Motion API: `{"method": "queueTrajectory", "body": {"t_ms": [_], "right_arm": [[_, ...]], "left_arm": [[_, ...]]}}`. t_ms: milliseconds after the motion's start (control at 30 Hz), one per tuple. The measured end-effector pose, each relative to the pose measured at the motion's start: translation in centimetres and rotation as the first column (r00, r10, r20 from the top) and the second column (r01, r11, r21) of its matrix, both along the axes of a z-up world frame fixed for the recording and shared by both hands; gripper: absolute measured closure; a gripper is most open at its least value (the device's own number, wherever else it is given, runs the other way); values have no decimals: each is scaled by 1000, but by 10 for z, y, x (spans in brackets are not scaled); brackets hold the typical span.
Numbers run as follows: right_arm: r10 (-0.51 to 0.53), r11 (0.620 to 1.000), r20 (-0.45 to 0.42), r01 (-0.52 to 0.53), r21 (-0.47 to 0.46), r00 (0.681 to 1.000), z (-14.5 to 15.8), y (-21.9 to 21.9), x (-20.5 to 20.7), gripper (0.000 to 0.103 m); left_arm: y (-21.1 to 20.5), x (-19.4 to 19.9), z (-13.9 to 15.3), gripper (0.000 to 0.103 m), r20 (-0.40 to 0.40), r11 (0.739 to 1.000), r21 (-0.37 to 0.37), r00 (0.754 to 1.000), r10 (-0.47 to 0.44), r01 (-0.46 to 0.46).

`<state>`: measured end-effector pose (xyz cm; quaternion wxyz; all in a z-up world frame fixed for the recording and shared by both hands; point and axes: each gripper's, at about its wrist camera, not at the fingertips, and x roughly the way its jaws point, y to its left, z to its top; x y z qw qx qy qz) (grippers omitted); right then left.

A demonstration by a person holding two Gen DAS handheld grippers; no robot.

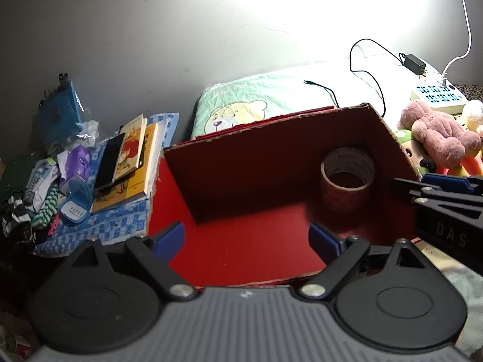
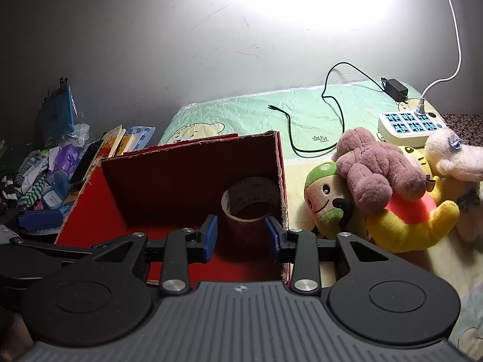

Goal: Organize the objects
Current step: 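Withdraw the right tool from the box toward the pinecone, then grasp the brown pinecone with the right tool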

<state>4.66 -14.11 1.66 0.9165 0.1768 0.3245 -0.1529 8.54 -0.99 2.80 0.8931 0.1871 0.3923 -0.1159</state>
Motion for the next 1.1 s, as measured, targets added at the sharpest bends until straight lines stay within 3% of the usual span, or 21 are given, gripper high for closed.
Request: {"method": "queueTrajectory", "body": {"t_ms": [400, 800, 1100], "right_arm": [[66, 998, 23, -67, 5, 998, 5, -4, -23, 65], [122, 989, 46, -126, 77, 991, 0, -20, -43, 64], [201, 962, 63, -209, 174, 977, -15, -38, -63, 64]], "left_arm": [[-10, -23, 5, 12, -13, 1000, 9, 1000, 26, -26], [-17, -46, 8, 12, -20, 998, 12, 998, 61, -60], [-12, -69, 9, 12, -45, 996, -75, 998, 38, -41]]}}
